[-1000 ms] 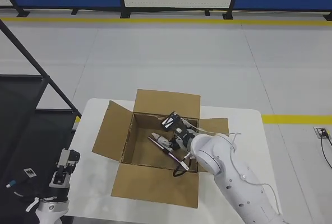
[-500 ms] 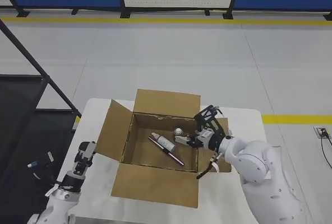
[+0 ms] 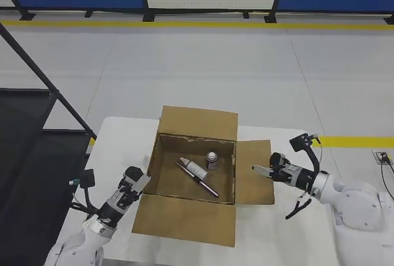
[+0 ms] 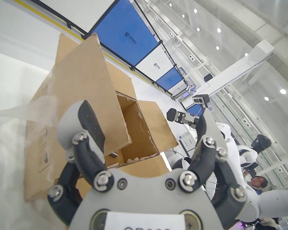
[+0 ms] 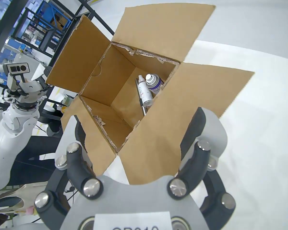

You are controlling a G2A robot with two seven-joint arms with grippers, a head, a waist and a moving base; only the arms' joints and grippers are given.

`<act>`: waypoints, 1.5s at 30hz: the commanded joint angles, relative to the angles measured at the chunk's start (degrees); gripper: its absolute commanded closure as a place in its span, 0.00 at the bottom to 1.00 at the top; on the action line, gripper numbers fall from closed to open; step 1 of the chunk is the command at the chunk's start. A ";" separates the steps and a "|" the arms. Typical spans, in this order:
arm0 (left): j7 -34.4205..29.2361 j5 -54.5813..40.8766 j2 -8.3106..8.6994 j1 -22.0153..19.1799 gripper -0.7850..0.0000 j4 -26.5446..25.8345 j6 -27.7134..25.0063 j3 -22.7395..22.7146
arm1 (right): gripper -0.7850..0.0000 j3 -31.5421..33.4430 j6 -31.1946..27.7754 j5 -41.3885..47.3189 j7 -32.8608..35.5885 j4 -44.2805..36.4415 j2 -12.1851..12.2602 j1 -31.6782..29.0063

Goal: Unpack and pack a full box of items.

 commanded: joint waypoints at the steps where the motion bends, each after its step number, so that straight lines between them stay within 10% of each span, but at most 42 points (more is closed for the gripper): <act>1: -1.01 0.07 0.03 -1.14 0.00 0.61 0.51 1.27 | 0.00 0.73 -0.38 1.81 0.91 2.12 0.41 0.55; 23: -1.31 2.24 0.22 -5.05 0.00 5.66 1.77 7.93 | 0.00 -3.02 2.70 9.78 10.14 13.06 3.85 7.82; 45: 0.72 1.63 0.63 -4.29 0.00 6.59 2.31 9.16 | 0.00 -23.24 -7.40 27.29 8.90 24.93 3.89 22.96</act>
